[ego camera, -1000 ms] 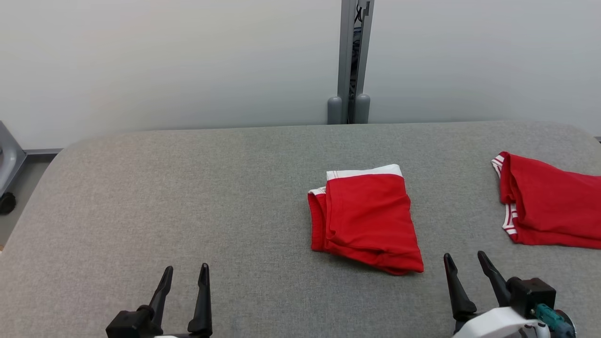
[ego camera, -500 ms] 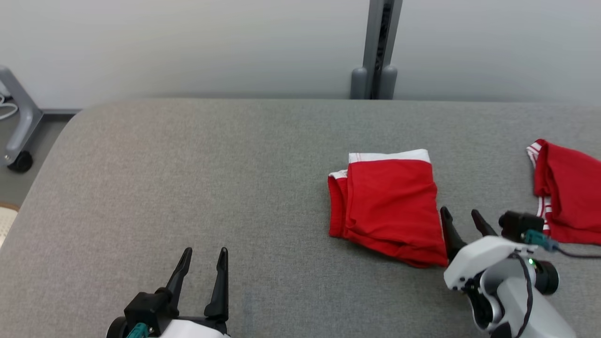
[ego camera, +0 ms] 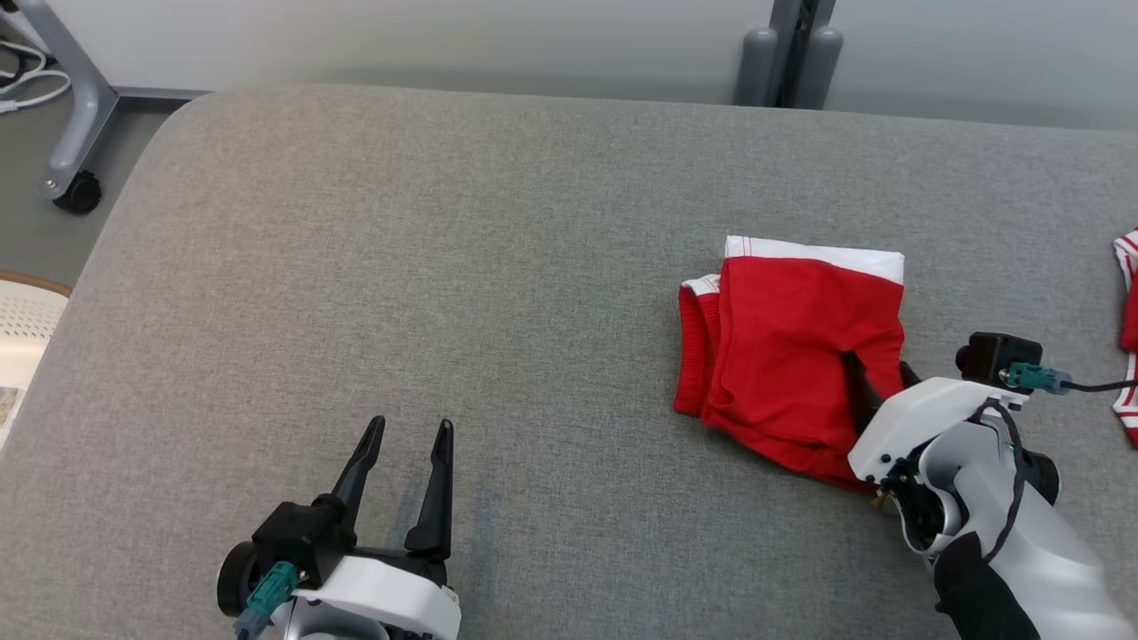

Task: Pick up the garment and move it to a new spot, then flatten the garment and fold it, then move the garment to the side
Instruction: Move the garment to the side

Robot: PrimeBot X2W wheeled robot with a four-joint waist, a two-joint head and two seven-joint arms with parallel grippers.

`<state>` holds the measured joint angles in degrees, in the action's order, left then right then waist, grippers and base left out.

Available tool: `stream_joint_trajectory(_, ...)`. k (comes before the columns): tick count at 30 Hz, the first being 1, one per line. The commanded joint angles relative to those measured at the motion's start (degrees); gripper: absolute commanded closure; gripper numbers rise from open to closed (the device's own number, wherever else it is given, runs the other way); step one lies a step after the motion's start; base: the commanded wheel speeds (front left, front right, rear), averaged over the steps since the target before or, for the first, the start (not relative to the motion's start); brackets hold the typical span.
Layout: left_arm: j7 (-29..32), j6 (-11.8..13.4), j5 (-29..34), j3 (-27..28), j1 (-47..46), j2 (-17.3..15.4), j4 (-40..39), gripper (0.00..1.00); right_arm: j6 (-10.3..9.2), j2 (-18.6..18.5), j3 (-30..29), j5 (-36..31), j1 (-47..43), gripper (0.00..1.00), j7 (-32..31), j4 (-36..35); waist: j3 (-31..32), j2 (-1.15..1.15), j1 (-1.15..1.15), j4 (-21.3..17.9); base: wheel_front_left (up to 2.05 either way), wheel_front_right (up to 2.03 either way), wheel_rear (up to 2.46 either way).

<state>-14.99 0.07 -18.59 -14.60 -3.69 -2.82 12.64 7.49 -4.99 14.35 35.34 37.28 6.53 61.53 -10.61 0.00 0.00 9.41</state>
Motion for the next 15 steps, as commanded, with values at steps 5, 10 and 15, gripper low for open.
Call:
stream_joint_trajectory(5,-0.3,0.2,-0.1,0.3,-1.2,-0.2,0.5,0.00,0.01,0.0,4.7,2.7,-0.6,1.00,0.0,-0.5,0.1,0.00,0.00,0.0,0.00,0.00,0.00)
stream_joint_trajectory(10,-0.3,0.3,0.1,0.3,-1.2,-0.2,0.6,0.00,0.01,-1.7,8.2,3.1,0.4,1.00,4.0,-1.3,0.9,0.00,0.00,-0.5,0.00,0.00,0.00)
stream_joint_trajectory(15,-0.3,0.3,0.5,0.4,-0.7,-0.2,0.3,0.00,0.00,-3.4,11.3,1.6,2.1,1.00,7.2,-1.5,1.4,0.00,0.00,-1.2,0.00,0.00,0.00)
